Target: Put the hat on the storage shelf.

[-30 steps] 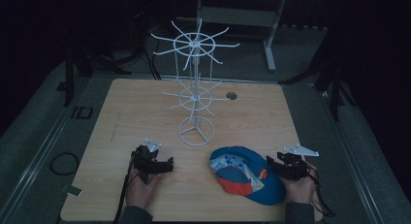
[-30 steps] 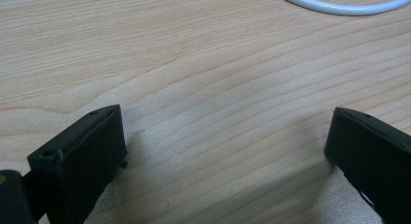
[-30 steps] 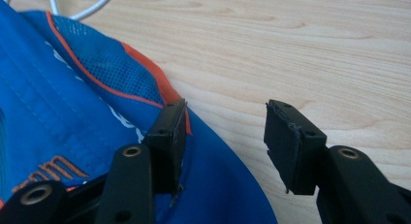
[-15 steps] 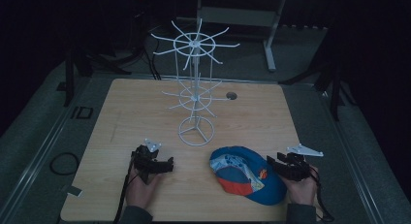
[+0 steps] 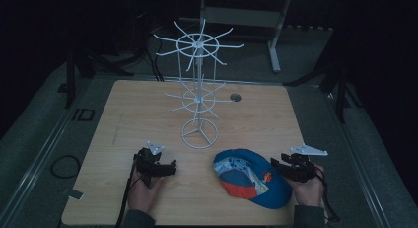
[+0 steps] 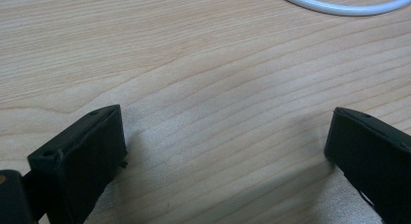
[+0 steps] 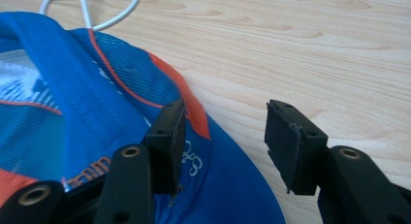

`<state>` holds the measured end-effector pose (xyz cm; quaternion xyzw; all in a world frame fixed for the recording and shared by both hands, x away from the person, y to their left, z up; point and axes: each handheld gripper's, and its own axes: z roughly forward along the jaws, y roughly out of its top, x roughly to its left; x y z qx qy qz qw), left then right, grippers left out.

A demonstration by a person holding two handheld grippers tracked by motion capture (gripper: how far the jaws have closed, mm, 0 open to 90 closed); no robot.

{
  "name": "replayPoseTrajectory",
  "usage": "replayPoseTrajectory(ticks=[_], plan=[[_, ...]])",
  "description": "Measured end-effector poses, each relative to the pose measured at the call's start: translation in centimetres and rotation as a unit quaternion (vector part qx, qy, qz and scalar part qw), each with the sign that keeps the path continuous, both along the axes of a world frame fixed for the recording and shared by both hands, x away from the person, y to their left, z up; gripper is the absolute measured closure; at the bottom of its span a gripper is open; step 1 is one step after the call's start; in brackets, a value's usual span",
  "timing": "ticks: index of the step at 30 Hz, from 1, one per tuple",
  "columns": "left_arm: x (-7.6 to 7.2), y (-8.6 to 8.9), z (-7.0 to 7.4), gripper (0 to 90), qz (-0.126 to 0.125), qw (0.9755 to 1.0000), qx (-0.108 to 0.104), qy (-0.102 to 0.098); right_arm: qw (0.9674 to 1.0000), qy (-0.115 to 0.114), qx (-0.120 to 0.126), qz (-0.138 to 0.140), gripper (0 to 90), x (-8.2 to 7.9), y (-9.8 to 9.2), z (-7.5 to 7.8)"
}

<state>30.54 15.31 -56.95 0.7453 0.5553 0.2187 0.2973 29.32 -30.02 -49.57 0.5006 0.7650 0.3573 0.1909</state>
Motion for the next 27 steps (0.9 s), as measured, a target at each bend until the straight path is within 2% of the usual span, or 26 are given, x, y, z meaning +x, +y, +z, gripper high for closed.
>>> replayPoseTrajectory(ticks=[9, 13, 15, 21, 27], plan=[[0.0, 0.0, 0.0, 1.4, 0.002, 1.0, 0.0, 0.0, 0.9988, 0.007, -0.006, 0.049, 46.9, 0.0, 0.2, 1.5], [0.0, -0.1, 0.0, 1.4, 0.003, 1.0, -0.001, -0.001, 0.9972, 0.008, -0.012, 0.074, 45.4, 0.2, 0.6, 2.2], [0.0, -0.1, 0.0, 1.4, 0.003, 1.0, -0.002, -0.001, 0.9968, 0.009, -0.012, 0.078, 45.1, 0.3, 0.8, 2.3], [0.0, -0.1, 0.0, 1.4, 0.003, 1.0, -0.001, -0.001, 0.9923, 0.017, -0.028, 0.12, 43.0, 0.8, 2.3, 2.9], [0.0, -0.1, 0.0, 1.4, 0.005, 1.0, 0.0, 0.0, 0.9858, 0.026, -0.03, 0.163, 40.5, 1.1, 3.7, 3.4]])
